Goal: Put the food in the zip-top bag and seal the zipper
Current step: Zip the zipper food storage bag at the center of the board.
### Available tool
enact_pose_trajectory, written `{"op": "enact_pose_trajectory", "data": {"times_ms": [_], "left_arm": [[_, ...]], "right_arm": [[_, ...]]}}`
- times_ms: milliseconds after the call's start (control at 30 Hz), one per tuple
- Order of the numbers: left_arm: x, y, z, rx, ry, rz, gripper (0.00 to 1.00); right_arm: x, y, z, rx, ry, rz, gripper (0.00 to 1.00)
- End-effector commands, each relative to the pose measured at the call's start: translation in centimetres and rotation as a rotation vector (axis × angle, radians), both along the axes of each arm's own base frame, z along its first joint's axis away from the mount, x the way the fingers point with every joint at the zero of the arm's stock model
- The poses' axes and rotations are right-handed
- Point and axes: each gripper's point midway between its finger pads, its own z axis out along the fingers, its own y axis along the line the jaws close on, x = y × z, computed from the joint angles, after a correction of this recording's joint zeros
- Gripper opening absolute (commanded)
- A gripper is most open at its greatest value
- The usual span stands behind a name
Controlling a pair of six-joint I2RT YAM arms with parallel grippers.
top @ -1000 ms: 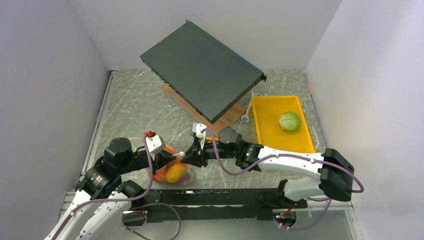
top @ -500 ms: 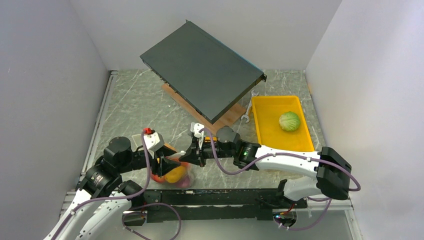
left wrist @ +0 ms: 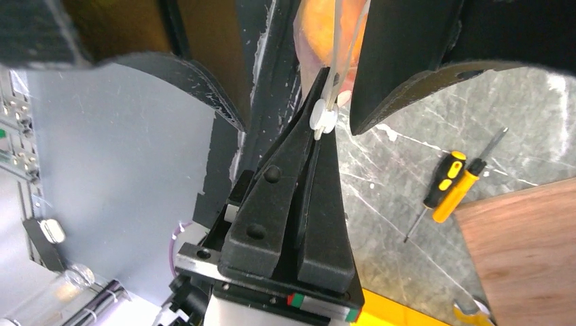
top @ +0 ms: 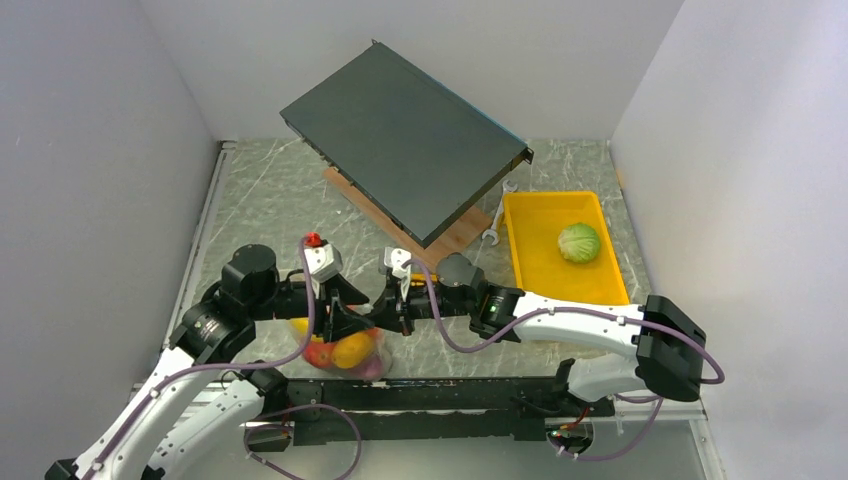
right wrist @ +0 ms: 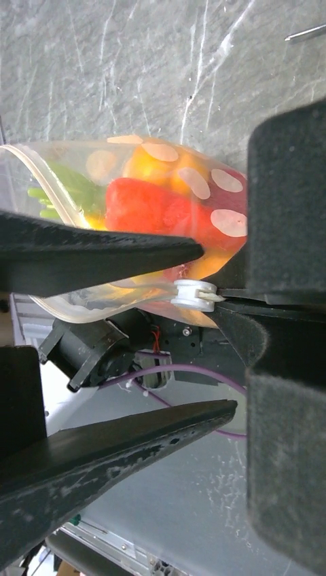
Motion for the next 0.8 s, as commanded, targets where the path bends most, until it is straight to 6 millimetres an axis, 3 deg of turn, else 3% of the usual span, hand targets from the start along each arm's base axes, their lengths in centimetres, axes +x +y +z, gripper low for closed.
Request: {"op": "enact_pose_trajectory", "data": {"times_ms": [0,133,233,300,500,633,767], "left_arm": [[-1.2,-0.5,1.0,-0.006,-0.03,-0.114,0.63],[-1.1,-0.7,0.8,-0.008,-0.028,-0.128,0.6],[-0.7,-0.8,0.6,-0.01,-0.041,-0.117,0.4],[-0.5,-0.8,0.6,-0.014,-0.05,-0.107,0.33],[-0.2,-0.8,1.2,-0.046,-0.087,-0.082,0.38],[-0.2,-0.7,1.3,-0.042,-0.093,-0.083,0.28],[-0.5,-0.8,1.3,-0.044,-0.091,-0.097,0.25]], "right_arm": [[-0.7,-0.4,3.6,0.107,-0.074,0.041,0.0],[-0.9,-0.4,3.4,0.101,-0.078,0.052,0.0],[-0.9,-0.4,3.4,0.1,-0.077,0.058,0.0],[-1.0,-0.4,3.4,0.098,-0.077,0.061,0.0],[-1.1,-0.4,3.2,0.088,-0.077,0.071,0.0],[-1.2,-0.5,3.3,0.091,-0.081,0.073,0.0],[-1.1,-0.5,3.3,0.088,-0.083,0.07,0.0]]}}
